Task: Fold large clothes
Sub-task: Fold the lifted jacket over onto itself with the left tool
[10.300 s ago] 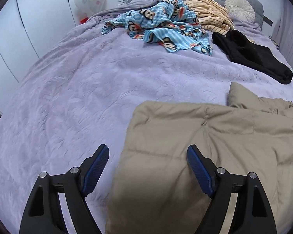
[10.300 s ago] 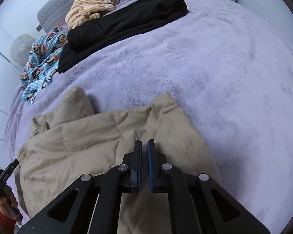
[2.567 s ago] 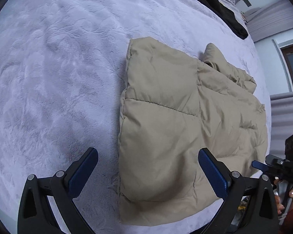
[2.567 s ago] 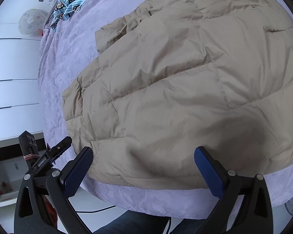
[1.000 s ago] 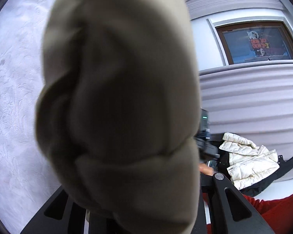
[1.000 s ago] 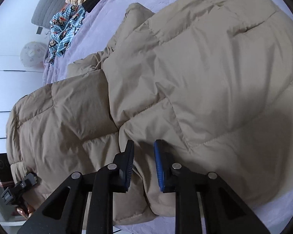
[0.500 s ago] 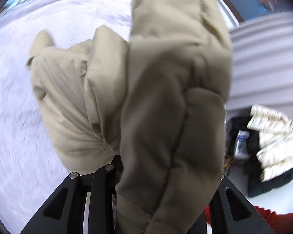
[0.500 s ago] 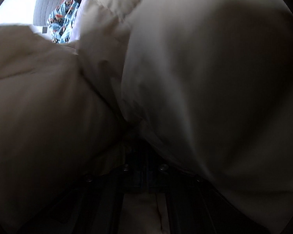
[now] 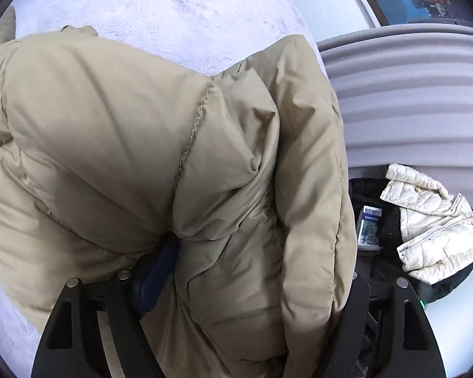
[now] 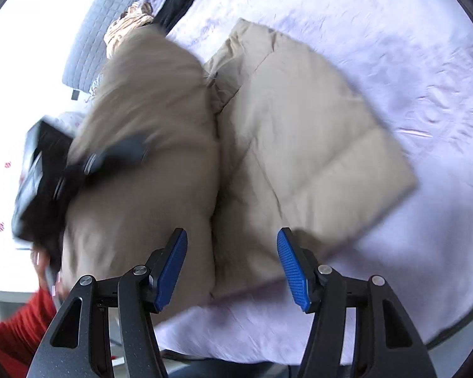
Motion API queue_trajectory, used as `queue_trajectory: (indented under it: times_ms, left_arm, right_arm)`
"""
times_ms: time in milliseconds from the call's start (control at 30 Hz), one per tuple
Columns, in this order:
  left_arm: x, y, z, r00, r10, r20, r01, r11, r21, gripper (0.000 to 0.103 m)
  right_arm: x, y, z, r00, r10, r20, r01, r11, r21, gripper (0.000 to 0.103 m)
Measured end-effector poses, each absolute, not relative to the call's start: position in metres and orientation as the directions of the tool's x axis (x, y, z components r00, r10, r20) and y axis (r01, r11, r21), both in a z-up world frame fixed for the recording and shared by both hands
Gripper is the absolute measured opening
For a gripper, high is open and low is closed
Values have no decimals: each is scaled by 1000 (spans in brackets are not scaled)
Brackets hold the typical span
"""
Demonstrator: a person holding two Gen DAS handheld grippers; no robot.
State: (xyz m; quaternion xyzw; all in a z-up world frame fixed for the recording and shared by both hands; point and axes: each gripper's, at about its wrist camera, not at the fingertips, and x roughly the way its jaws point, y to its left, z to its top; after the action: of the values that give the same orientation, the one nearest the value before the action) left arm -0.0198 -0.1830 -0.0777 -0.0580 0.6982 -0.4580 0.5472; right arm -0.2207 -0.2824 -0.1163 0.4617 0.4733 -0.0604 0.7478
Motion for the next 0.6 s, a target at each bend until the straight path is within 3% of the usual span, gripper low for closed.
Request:
queue_trajectory:
  times_ms: [100,333,467,533,600]
  left_arm:
    - [-17,-181,-79,-381,-568,-729,439,583,-684,78]
    - [-2,-218,-40,-266,-608,-748,542,547,-638,78]
    - [22,-187,-2,16,-615,-788,635,615,-467,78]
    - [38,-170,-6,143,-569,-810,610,695,-381,78]
    - [67,-132,-30,193,-495,-847,540,774,-330,78]
  right_arm:
    - [-243,-265,-90,589,322,-741,469,610,638,86]
    - [-219,-224,-66,588,331,-738,376,696,612,87]
    - [-197,-217,-70,555,236,-798,420,749,513,87]
    - [-196,-226,-65,551,172,-816,443,769,461,85]
    - [-197,-231,-61,561,129,-818,455,777,435,60]
